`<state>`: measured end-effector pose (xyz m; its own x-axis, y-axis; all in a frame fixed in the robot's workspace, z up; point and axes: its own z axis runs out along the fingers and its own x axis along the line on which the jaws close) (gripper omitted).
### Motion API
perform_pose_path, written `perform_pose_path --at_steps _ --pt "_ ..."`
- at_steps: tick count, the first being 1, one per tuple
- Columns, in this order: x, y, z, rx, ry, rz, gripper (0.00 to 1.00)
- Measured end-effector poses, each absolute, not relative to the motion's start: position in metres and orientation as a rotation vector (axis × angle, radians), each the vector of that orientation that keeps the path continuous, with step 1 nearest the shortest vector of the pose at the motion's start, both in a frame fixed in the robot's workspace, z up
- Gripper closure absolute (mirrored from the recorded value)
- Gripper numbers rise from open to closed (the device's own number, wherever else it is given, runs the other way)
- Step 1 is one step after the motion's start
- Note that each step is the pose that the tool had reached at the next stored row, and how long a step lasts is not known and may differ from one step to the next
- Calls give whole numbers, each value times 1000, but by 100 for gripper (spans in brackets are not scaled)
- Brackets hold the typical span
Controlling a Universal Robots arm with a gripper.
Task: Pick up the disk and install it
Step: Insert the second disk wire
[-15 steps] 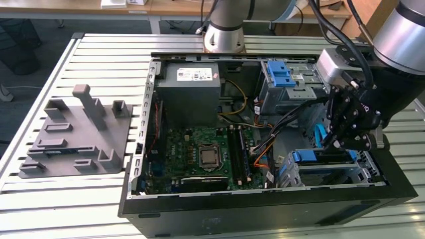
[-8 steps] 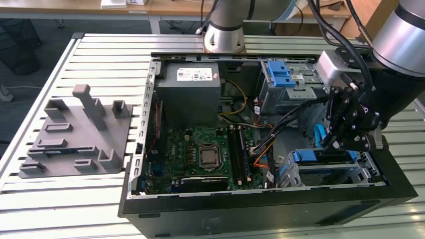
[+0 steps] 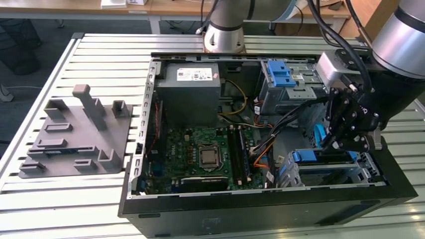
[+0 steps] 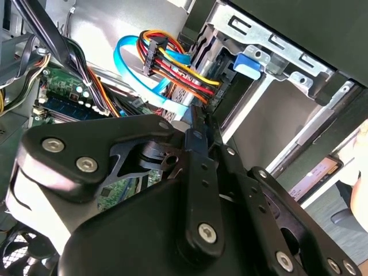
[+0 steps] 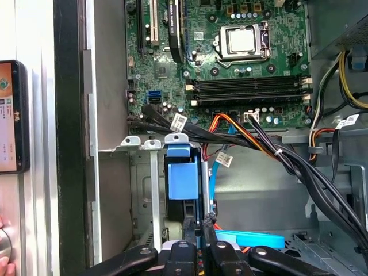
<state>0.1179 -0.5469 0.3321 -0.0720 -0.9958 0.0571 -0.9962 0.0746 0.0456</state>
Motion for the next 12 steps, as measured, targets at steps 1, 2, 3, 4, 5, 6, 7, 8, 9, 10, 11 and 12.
perform_pose_path --at_steps 1,2,3,4,5,6,7,8,9,10,11,12 --pt "118 -547 331 2088 -2248 8 84" --pt "118 -547 331 2088 -2249 9 84" --pt "118 -547 330 2087 -2249 9 84" --pt "118 -547 329 2086 -2249 9 84" --pt "118 -547 329 2086 -2249 9 84" --pt "118 -547 329 2086 -2250 9 84" --pt "118 -547 329 2086 -2250 9 84" --pt "118 -547 329 2086 -2250 9 84" --pt "118 -547 329 2086 -2250 9 84" --pt "118 -547 329 2086 -2250 9 84" --pt "118 -547 329 2086 -2250 9 84" --pt "118 -547 329 2086 -2250 8 84"
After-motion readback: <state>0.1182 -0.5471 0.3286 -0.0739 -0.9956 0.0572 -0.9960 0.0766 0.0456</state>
